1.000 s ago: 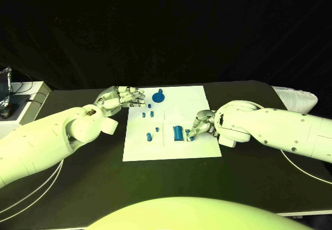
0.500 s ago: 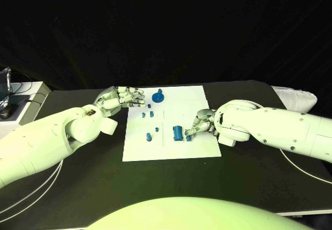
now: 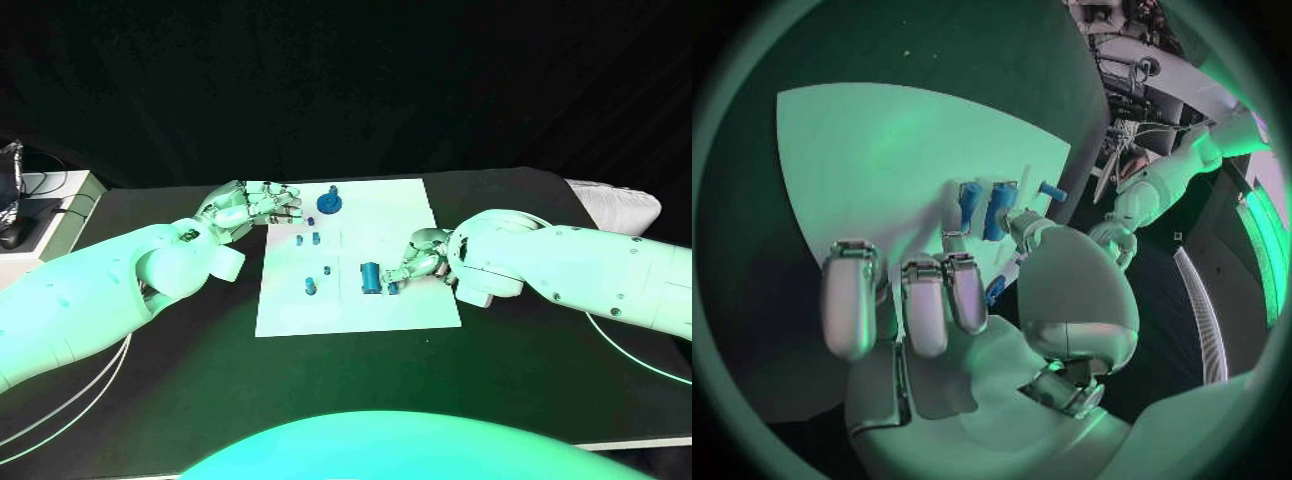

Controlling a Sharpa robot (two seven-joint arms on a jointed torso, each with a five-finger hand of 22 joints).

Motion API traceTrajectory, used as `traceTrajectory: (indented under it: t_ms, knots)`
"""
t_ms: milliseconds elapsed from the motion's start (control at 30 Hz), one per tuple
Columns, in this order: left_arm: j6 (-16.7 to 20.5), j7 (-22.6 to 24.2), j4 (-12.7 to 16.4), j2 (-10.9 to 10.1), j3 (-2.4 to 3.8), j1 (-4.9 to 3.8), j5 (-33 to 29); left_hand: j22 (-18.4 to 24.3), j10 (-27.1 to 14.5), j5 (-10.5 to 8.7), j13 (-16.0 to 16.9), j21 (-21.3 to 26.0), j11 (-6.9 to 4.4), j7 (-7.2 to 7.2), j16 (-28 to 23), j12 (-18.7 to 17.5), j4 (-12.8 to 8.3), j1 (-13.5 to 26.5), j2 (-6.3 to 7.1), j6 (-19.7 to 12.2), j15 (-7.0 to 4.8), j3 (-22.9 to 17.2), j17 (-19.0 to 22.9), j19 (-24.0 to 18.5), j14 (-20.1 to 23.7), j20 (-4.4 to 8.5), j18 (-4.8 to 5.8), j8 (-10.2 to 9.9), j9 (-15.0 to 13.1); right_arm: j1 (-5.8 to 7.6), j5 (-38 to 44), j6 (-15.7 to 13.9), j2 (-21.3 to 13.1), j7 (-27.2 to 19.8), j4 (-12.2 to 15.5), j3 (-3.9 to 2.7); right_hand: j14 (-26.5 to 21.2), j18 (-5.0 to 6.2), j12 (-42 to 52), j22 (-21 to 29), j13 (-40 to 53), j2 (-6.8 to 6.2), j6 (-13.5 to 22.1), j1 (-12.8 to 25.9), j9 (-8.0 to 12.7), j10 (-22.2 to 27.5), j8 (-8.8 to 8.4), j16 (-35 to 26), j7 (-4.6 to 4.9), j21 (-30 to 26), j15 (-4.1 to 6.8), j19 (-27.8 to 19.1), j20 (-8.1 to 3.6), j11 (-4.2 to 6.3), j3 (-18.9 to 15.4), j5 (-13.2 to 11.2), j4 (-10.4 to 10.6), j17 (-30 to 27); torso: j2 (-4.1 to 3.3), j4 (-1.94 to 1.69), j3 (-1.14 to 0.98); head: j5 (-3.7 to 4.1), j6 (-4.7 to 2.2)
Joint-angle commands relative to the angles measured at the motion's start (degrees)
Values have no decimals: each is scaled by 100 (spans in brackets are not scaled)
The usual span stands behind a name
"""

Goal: Assemble the parts on the task board

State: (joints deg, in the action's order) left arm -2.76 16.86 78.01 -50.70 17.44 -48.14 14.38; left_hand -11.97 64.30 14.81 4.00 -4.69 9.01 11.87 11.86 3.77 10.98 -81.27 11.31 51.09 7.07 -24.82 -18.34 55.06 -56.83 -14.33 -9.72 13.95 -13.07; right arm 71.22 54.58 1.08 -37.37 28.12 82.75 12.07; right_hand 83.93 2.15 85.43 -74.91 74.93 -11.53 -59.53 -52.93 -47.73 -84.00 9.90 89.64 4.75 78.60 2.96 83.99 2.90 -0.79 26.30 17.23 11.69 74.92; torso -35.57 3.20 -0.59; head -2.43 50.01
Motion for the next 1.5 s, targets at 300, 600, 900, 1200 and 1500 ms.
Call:
traceTrajectory:
  t_ms: [300, 600, 900, 1200, 1500]
  knots:
    - [-96, 30, 7, 3, 4, 0, -16, 11, -32, -18, 0, 24, 16, 19, -40, -6, 44, 33, -25, -22, 32, -1, -8, 44, 13, -2, -73, -24, 6, -51, 138, -67, -406, -170, 328, 0, 607, -21, 17, -1252, 1136, -23, -126, -830, -37, -324, 188, 36, -57, 99, 65, 327, -36, 83, -160, -967, -236, 1508, 1, 8, 0, -11, -1]
    - [-108, 29, -3, 7, 4, 1, -15, 11, -32, -18, 0, 24, 16, 19, -40, -6, 44, 33, -25, -22, 32, -1, -8, 44, 13, -2, -73, -24, 6, -102, 155, -205, -520, -195, 445, 0, 607, -38, 64, -1274, 1174, 32, -237, -920, -79, -359, 316, 36, -112, 190, 104, 354, -66, 130, -243, -1134, -156, 1508, 1, 7, -8, -4, -1]
    - [-110, 27, -6, 4, 4, 1, -15, 11, -32, -18, 0, 24, 16, 19, -40, -6, 44, 33, -25, -22, 32, -1, -8, 44, 13, -2, -73, -24, 6, -133, 180, -254, -472, -182, 400, 0, 607, -39, 71, -1276, 1180, 61, -243, -883, -90, -365, 350, 36, -123, 195, 115, 356, -78, 141, -287, -1135, -66, 1508, -6, 0, 2, 8, -1]
    - [-121, 17, -1, -4, 4, 1, 4, 18, -30, -18, 1, 29, 14, 16, -48, -3, 44, 26, -32, -18, 33, -1, -12, 47, 14, -2, -73, -22, 7, -206, 238, -375, -366, -150, 281, 0, 607, -36, 72, -1272, 1181, 137, -248, -872, -104, -367, 391, 36, -139, 181, 128, 353, -91, 156, -300, -1071, 31, 1508, -7, -4, 0, -5, -1]
    - [-126, 11, -7, -2, 4, 1, 28, 21, -28, -16, 2, 31, 12, 13, -51, -2, 42, 20, -35, -15, 32, -3, -14, 48, 14, -2, -73, -21, 6, -221, 305, -395, -320, -114, 201, -1, 607, -36, 75, -1272, 1184, 209, -256, -879, -121, -371, 438, 36, -157, 181, 139, 354, -102, 171, -301, -992, 113, 1508, -2, 2, 7, -14, -1]
